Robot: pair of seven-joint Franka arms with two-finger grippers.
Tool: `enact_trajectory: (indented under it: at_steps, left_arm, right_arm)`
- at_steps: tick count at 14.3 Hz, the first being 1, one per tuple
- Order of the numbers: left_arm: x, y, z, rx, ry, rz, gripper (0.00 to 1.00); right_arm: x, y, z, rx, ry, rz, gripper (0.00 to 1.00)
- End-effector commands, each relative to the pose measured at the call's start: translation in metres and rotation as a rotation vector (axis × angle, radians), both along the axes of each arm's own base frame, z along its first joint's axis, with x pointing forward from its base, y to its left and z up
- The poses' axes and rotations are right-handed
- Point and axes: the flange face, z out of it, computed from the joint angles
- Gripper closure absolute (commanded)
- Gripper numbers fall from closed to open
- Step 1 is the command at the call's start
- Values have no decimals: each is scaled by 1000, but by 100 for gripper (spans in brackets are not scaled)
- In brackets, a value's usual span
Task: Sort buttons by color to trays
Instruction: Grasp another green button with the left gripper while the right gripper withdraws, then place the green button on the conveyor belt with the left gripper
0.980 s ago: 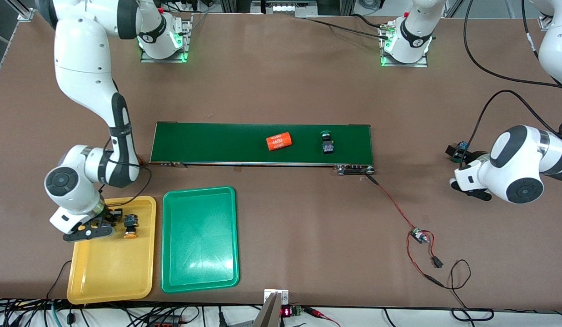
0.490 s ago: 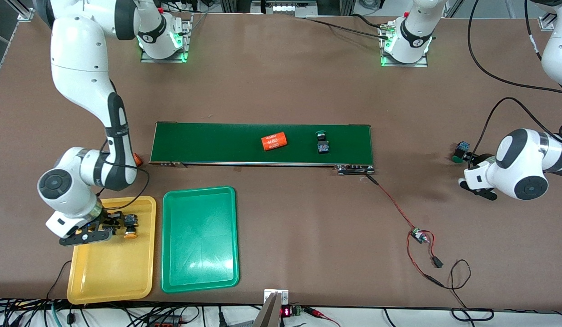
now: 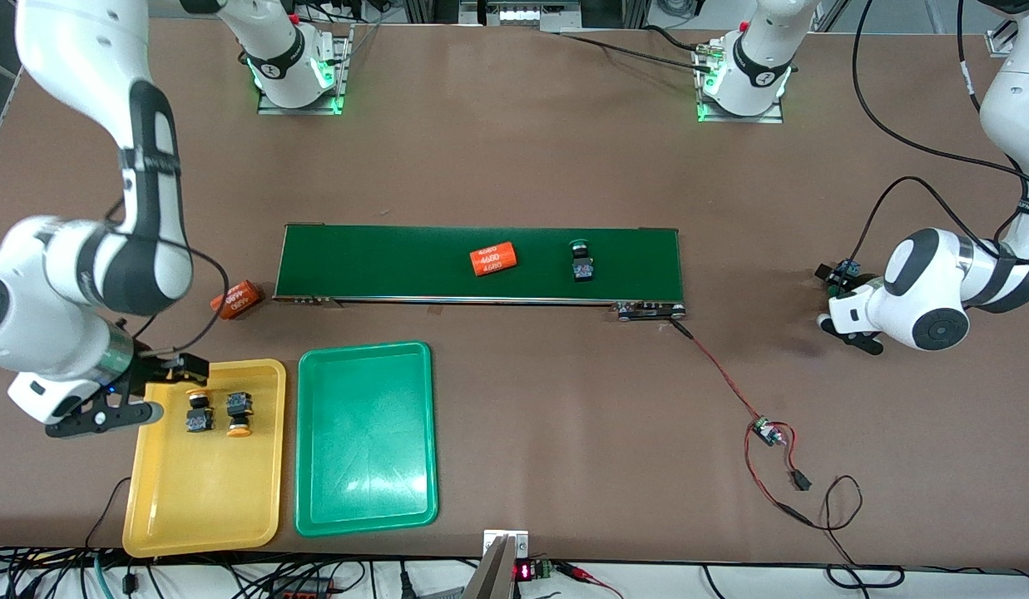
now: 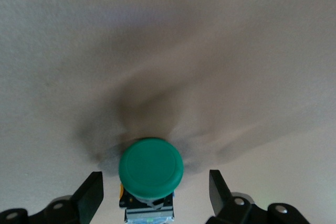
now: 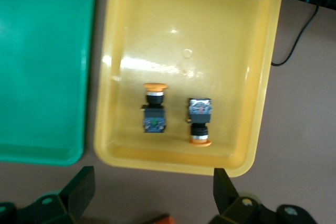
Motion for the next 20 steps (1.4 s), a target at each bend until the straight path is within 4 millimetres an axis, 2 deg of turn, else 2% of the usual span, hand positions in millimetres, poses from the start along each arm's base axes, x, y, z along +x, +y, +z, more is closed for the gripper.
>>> enact_trajectory:
  at_steps: [1, 3, 5, 8, 10, 12, 15, 18, 20]
  left_arm:
    - [-4, 2, 7, 13, -6, -36, 53]
    - [-5, 2, 11, 22, 11, -39, 67]
    - [2, -14, 25, 19, 20, -55, 69]
    - [33, -56, 81, 16, -30, -38, 69]
    - [48, -95, 110, 12, -29, 20, 68]
    - [58, -131, 131, -47, -10, 99, 68]
    - [53, -188, 133, -122, 60, 267, 68]
    - [56, -261, 135, -178, 46, 412, 68]
    - [47, -318, 124, -152, 35, 437, 67]
  right_arm:
    - [-15, 34, 23, 51, 34, -26, 0]
    - [-28, 89, 35, 64, 56, -99, 0]
    - [-41, 138, 31, 57, 84, -153, 0]
    - [-59, 192, 19, 51, 108, -158, 0]
    - [-72, 219, 8, 41, 130, -146, 0]
    - [-88, 251, -5, 28, 153, -126, 0]
    - [-112, 297, -17, 11, 158, -196, 0]
    - [-136, 352, -37, -1, 131, -259, 0]
    - [-150, 383, -50, -3, 105, -298, 0]
